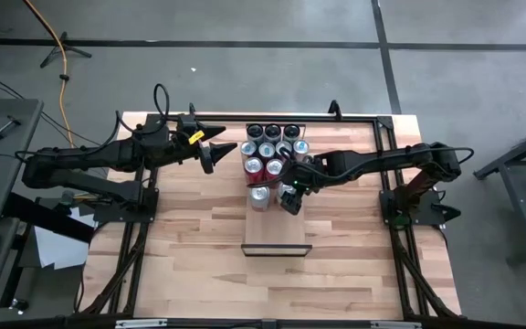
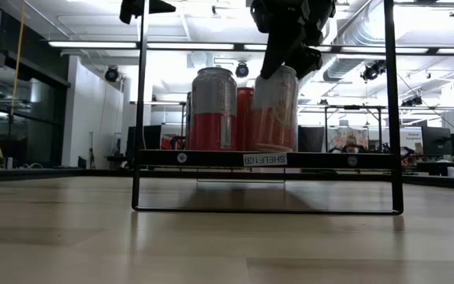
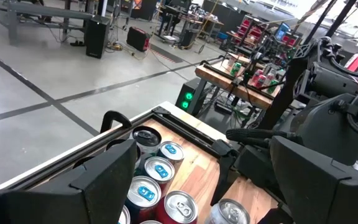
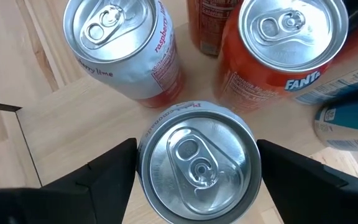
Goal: Place canned beverage on shelf
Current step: Put the pink-white soda can on the shelf aligned with the other pink-white soda can
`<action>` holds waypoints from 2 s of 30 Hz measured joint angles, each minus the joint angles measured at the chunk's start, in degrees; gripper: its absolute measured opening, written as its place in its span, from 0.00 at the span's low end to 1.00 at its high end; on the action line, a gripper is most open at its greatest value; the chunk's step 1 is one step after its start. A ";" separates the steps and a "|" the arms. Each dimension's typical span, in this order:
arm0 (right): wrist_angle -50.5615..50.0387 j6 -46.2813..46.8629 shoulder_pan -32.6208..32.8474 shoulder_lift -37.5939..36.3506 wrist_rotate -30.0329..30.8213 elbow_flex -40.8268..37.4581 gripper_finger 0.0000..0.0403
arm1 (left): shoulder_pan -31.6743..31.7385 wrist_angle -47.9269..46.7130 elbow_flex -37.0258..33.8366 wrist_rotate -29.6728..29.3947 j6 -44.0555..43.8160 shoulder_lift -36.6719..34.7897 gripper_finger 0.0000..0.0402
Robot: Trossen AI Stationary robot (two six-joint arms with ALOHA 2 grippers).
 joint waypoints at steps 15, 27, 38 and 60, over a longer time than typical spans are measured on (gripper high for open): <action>0.22 0.09 -0.02 -0.18 -0.62 0.17 0.86 | 0.02 0.00 0.00 0.00 -0.02 0.00 0.81; 0.91 -8.58 -1.50 -1.76 -6.27 1.85 0.95 | 0.00 -0.04 0.00 0.00 0.00 0.00 0.81; 0.64 -21.92 -4.05 -4.55 -6.12 5.57 0.95 | 0.02 -0.52 0.00 0.02 -0.02 0.00 0.81; -3.13 -61.58 -4.20 -0.54 -17.73 5.64 0.95 | 0.01 -0.63 0.00 0.02 -1.51 -0.02 0.81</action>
